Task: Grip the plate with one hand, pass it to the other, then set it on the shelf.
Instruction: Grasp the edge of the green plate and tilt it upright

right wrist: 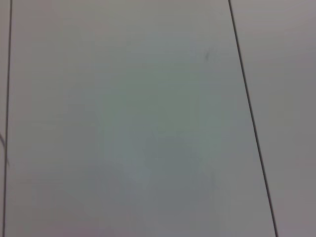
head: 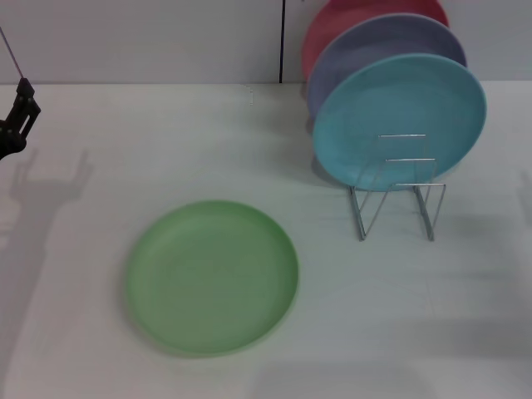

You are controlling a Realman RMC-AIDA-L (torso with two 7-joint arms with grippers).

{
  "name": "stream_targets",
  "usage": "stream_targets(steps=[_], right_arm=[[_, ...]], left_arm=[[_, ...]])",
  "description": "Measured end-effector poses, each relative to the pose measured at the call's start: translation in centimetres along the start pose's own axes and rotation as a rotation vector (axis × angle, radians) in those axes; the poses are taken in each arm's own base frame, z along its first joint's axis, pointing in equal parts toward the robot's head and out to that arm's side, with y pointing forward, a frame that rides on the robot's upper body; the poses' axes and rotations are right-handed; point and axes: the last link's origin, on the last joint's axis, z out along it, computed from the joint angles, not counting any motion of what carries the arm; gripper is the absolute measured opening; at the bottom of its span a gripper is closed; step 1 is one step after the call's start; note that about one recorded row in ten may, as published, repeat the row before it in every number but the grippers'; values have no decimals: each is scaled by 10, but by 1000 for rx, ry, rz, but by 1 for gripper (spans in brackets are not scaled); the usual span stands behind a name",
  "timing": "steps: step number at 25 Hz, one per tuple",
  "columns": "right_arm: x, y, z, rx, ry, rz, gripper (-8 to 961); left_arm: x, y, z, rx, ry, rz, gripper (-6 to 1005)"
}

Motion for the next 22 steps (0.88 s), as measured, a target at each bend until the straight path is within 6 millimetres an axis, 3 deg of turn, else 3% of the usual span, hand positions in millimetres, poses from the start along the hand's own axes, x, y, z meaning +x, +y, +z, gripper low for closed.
stream_targets(steps=[14,20,22], right_arm=[[5,0,-7,11,27,7,604],[6,0,-8,14,38,9,602],[7,0,-7,14,41,9,602]], left_arm=[[-3,-1,3,3,-32,-27,825],[20,6,44,-92,-164,-202,825],[22,7,47,-95,-186,-207,825]])
